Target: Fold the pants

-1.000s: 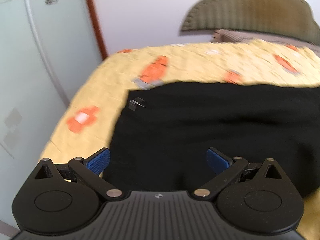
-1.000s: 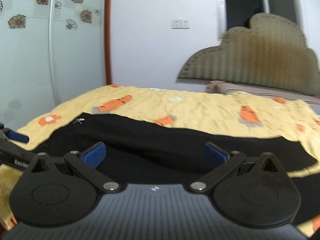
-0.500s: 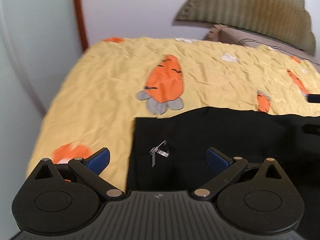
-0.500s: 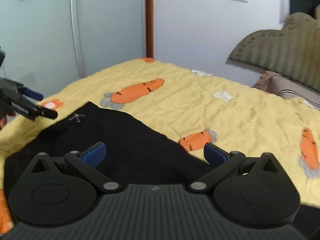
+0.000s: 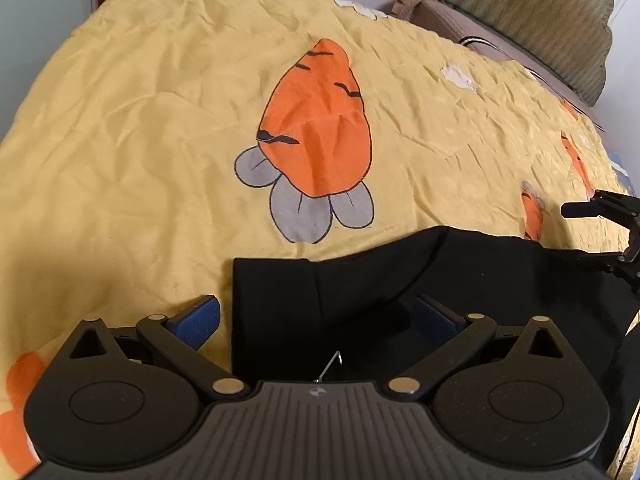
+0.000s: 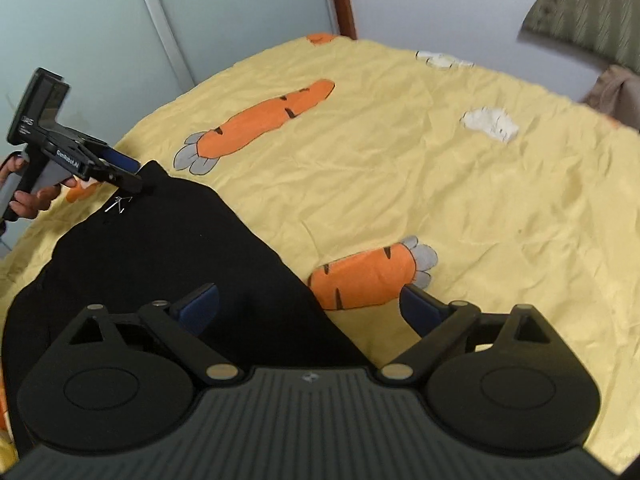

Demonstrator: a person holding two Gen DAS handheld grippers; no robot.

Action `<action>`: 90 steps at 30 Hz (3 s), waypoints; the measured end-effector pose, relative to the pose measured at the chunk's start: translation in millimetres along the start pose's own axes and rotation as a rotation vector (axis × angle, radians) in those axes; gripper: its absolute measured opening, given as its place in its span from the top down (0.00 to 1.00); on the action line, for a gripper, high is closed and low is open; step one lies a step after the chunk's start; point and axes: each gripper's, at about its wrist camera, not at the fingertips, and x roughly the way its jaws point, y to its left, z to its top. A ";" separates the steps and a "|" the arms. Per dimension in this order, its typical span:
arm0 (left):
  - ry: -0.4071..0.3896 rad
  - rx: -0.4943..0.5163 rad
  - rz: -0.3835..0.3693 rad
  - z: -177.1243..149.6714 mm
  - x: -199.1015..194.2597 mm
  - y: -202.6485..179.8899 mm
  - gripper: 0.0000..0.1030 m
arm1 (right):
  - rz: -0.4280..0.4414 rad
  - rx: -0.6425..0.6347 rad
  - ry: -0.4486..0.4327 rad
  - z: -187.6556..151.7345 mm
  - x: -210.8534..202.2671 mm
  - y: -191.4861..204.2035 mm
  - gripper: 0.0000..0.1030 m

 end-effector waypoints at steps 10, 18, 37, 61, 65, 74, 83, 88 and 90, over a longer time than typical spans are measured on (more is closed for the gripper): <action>-0.092 -0.047 -0.028 -3.2 0.2 2.3 0.26 | -0.040 -0.040 0.075 -3.9 18.0 -14.8 0.13; -0.111 -0.012 -0.001 -8.7 -6.6 -1.1 0.60 | -0.003 -0.076 0.119 -9.1 26.5 -14.3 0.63; -0.341 0.090 0.007 -79.3 -98.2 -32.7 0.66 | -0.226 -0.291 -0.117 -47.1 -55.4 87.1 0.96; -0.389 0.029 -0.011 -282.7 -150.6 -34.0 0.66 | -0.146 -0.303 -0.106 -229.4 -122.7 239.6 0.95; -0.356 0.086 0.037 -296.4 -146.4 -38.0 0.63 | -0.141 -0.307 -0.089 -238.7 -120.5 244.4 0.95; -0.379 0.142 0.276 -312.3 -170.2 -44.0 0.61 | -0.146 -0.269 -0.085 -246.0 -122.3 242.1 0.89; -0.411 0.233 0.190 -281.1 -155.9 -111.1 0.35 | -0.077 0.000 -0.225 -233.1 -129.0 217.4 0.86; -0.306 0.278 0.291 -279.2 -117.2 -136.1 0.32 | -0.045 0.150 -0.187 -254.3 -111.3 197.8 0.87; -0.376 0.286 0.198 -278.4 -127.9 -157.0 0.32 | -0.055 0.185 -0.264 -260.5 -136.3 191.8 0.86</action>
